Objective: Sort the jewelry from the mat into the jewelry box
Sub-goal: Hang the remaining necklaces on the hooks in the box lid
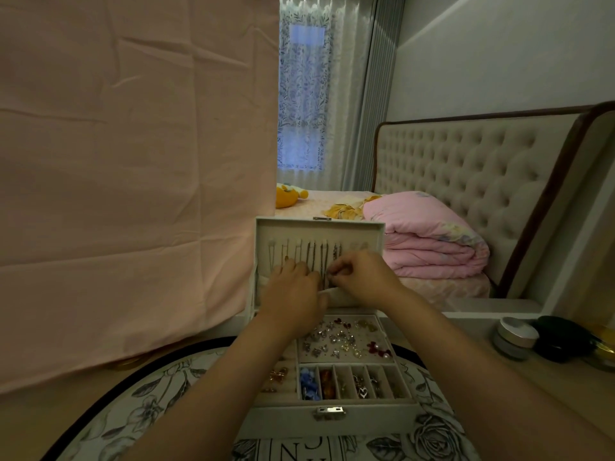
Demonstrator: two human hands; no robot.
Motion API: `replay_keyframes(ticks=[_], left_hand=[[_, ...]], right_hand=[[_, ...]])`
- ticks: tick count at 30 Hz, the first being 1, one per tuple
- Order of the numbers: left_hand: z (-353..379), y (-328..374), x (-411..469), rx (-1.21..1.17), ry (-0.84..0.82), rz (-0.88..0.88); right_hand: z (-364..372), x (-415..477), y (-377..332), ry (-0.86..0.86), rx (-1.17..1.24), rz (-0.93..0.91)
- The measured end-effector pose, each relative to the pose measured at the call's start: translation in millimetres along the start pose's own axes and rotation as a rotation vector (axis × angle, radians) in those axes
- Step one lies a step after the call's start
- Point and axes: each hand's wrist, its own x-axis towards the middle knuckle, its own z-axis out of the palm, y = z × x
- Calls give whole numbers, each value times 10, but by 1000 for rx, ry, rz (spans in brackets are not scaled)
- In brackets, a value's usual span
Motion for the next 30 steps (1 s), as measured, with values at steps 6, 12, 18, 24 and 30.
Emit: replay_keyframes(ticks=[6,12,18,24,30], left_hand=[[-48,-23,-46,-118,-38,-12],[-221,-38,-177,-248,-90,11],[-547,149,-757,-505,-84,10],[-658,344,-1445,-532,-123,49],[-565,439,-1912,-503,-288,77]], right_hand=[[46,-164,-23,-162,-296,-72],[-188,-447,-157,-158,-309,-85],[-392,-1202,-391,-104,-124,-105],[-245,-1919,-434,-284,-32,-90],[65,-2288,-302,-377,-86,-79]])
